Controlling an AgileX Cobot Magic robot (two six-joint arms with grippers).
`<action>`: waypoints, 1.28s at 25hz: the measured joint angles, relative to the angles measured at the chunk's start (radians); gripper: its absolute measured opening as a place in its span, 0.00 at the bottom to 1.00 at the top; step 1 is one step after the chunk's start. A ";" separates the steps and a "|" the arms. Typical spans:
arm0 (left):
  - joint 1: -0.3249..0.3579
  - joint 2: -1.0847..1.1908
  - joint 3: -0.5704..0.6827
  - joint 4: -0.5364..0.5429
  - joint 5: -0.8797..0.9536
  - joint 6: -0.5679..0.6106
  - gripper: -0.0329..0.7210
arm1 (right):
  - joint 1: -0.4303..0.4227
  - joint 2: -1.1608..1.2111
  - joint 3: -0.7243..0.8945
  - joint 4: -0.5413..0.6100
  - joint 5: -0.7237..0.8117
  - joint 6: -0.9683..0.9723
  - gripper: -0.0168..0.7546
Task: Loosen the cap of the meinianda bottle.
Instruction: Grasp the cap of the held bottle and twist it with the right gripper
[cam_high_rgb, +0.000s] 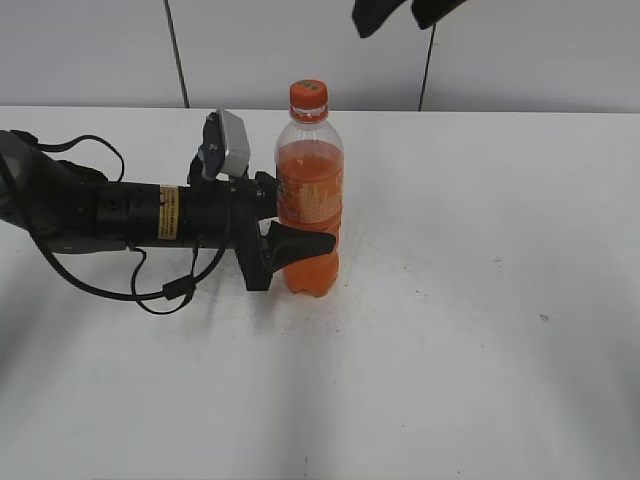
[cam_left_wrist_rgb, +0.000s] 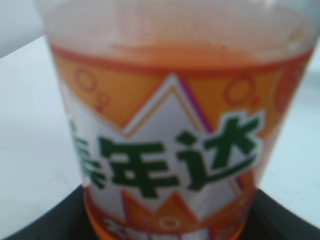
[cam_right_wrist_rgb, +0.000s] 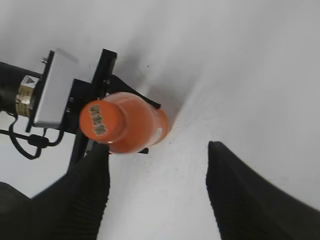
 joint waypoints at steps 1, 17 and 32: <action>0.000 0.000 0.000 0.000 0.000 0.000 0.59 | 0.015 0.015 -0.012 0.000 0.000 0.018 0.61; 0.000 0.000 0.000 0.001 -0.001 0.000 0.59 | 0.093 0.146 -0.064 0.002 0.002 0.095 0.61; 0.000 0.000 0.000 0.002 -0.002 0.000 0.59 | 0.093 0.174 -0.066 0.040 0.002 0.003 0.39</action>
